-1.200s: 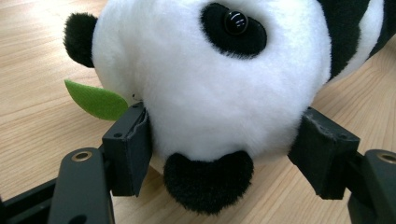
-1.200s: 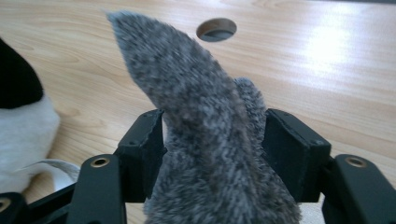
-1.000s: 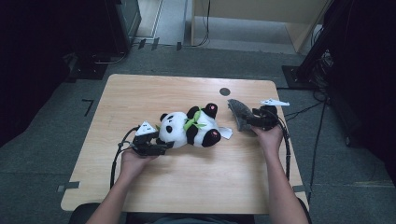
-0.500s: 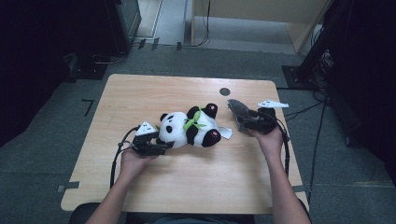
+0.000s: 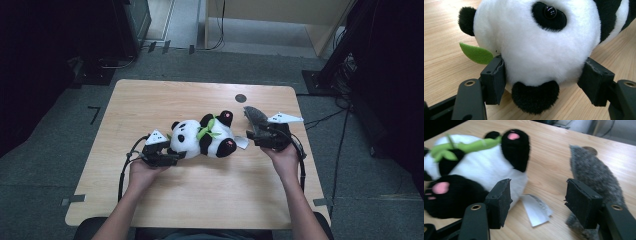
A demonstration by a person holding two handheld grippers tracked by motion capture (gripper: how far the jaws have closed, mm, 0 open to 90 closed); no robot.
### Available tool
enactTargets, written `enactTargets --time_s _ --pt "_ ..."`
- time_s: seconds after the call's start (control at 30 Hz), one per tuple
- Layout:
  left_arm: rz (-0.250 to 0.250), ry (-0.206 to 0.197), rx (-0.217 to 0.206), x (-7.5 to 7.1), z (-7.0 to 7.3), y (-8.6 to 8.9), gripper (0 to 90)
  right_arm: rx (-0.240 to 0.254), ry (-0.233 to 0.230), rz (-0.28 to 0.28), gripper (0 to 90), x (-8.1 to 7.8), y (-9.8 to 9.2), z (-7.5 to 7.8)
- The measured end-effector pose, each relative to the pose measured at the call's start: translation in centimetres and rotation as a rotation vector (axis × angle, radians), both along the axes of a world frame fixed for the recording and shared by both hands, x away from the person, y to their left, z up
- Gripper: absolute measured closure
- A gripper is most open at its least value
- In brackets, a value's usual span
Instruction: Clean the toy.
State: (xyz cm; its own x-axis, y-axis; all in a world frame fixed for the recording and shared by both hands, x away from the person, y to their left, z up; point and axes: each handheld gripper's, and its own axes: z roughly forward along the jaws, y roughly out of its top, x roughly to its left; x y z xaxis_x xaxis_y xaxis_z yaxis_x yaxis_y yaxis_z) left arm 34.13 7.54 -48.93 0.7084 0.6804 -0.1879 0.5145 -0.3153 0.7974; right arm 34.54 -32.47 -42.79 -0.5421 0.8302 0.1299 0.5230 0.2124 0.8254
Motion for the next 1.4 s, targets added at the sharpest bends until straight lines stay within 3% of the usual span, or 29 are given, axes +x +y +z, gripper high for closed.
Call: enactTargets --time_s 0.47,0.67,0.87,1.0,1.2,1.33,1.4 --pt "0.011 0.011 -0.012 0.2 0.5 0.0 36.4 0.037 -0.052 0.078 33.0 -2.4 2.4 1.7" --pt "0.013 0.011 -0.011 0.2 0.6 -0.1 38.5 0.056 -0.074 0.148 28.3 -2.7 3.8 1.8" --pt "0.02 0.025 -0.017 0.5 0.9 -0.1 41.8 0.032 -0.052 0.163 25.0 -2.5 5.1 0.8" --pt "0.023 0.036 -0.025 0.7 1.1 0.0 43.3 0.063 -0.044 0.179 24.8 -2.1 5.4 0.0" --pt "0.025 0.046 -0.036 1.2 1.3 0.1 43.7 0.031 -0.04 0.231 17.9 -1.2 6.4 -1.5" --pt "0.033 0.058 -0.057 1.4 1.4 0.2 43.7 0.051 -0.031 0.26 14.2 -0.2 6.7 -2.5" --pt "0.033 0.061 -0.056 1.6 1.4 0.2 43.6 0.031 -0.039 0.266 13.2 0.2 6.9 -3.0"
